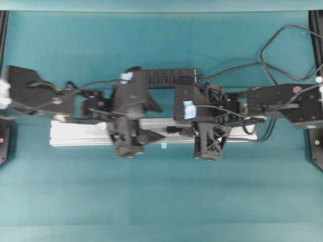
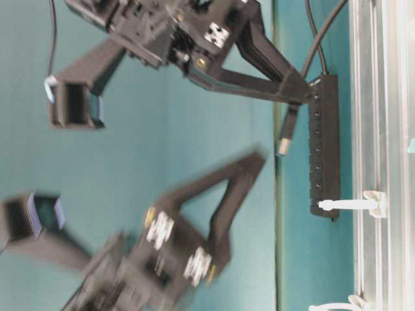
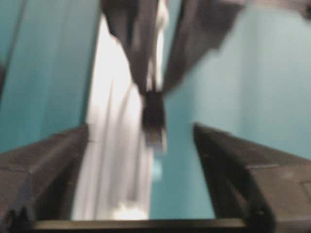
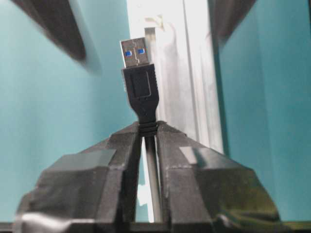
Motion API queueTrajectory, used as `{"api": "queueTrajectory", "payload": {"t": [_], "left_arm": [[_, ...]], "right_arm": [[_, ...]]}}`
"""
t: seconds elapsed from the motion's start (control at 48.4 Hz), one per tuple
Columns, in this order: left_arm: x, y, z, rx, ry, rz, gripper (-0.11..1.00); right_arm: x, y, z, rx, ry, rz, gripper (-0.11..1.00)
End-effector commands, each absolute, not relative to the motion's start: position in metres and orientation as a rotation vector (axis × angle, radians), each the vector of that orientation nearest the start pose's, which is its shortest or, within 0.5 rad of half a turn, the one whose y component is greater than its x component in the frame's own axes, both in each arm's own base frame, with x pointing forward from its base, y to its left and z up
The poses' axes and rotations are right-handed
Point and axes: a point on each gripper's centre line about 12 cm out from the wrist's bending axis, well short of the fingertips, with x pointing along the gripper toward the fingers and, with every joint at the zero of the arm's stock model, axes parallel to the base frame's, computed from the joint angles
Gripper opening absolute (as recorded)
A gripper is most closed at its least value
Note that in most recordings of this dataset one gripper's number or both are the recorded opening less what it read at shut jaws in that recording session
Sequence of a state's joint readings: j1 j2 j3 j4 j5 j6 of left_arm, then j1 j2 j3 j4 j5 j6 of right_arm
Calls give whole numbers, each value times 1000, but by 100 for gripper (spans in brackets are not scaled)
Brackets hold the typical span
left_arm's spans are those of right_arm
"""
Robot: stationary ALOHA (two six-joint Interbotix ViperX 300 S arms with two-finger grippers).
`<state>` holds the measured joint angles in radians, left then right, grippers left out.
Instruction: Pass the USB cable through three rings with both arms.
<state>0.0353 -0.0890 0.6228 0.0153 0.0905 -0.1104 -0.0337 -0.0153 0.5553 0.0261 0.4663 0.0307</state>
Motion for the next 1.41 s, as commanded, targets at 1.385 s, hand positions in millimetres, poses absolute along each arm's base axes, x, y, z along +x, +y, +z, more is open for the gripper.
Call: {"api": "queueTrajectory", "payload": {"t": [1.385], "left_arm": [[294, 13, 222, -175, 622, 98, 70]], "right_arm": [[444, -17, 146, 75, 1054, -53, -7]]}}
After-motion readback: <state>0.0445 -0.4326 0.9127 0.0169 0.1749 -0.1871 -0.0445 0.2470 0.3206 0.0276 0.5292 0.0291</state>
